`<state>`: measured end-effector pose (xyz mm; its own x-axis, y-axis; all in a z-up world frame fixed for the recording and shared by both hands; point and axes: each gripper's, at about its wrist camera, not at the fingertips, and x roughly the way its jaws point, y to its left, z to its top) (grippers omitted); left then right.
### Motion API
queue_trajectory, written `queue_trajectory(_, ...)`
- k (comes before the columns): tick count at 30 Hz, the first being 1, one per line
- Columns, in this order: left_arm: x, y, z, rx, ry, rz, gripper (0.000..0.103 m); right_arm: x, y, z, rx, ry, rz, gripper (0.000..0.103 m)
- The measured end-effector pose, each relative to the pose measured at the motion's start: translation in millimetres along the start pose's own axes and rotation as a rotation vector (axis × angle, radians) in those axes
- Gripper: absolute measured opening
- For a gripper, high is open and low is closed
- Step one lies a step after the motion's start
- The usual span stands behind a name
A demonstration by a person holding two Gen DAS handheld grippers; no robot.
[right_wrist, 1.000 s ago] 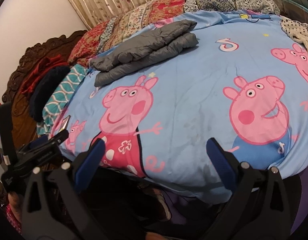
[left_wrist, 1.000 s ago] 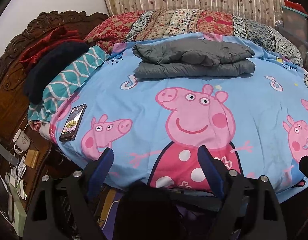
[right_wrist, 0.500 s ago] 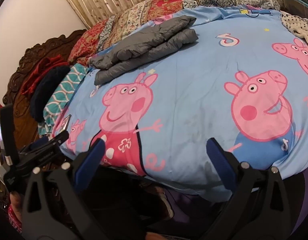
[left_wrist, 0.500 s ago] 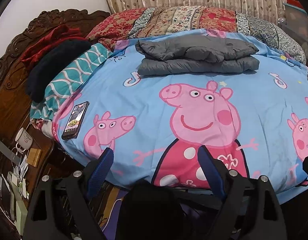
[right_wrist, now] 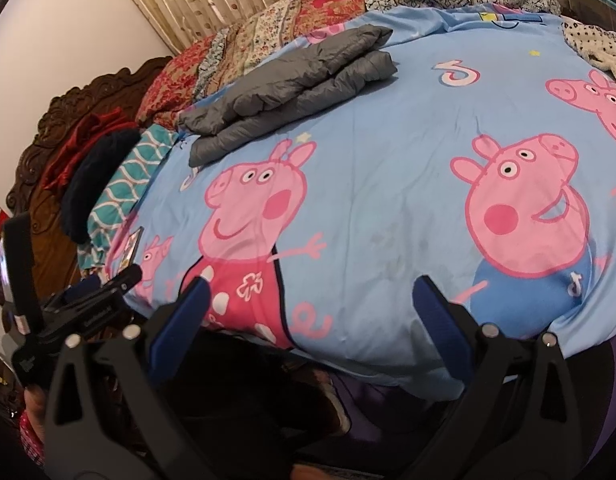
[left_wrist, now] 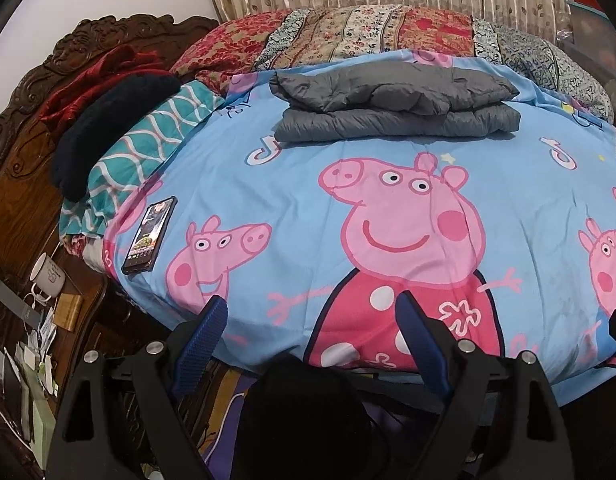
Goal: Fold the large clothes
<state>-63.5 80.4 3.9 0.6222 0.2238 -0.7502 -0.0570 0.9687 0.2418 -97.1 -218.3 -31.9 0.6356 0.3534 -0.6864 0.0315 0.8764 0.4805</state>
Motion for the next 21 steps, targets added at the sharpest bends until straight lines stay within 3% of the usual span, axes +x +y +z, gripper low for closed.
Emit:
queue_trajectory(11,7.6,-10.1,-9.7,0.008,0.074,-0.081,0.102,2.5,3.0,-3.2,-0.003,0.022,-0.003,0.096)
queue_trajectory(21,6.6,-16.8,-13.7,0.017,0.089,-0.111,0.102,2.8,5.4,-1.1,-0.024,0.037,0.002,0.096)
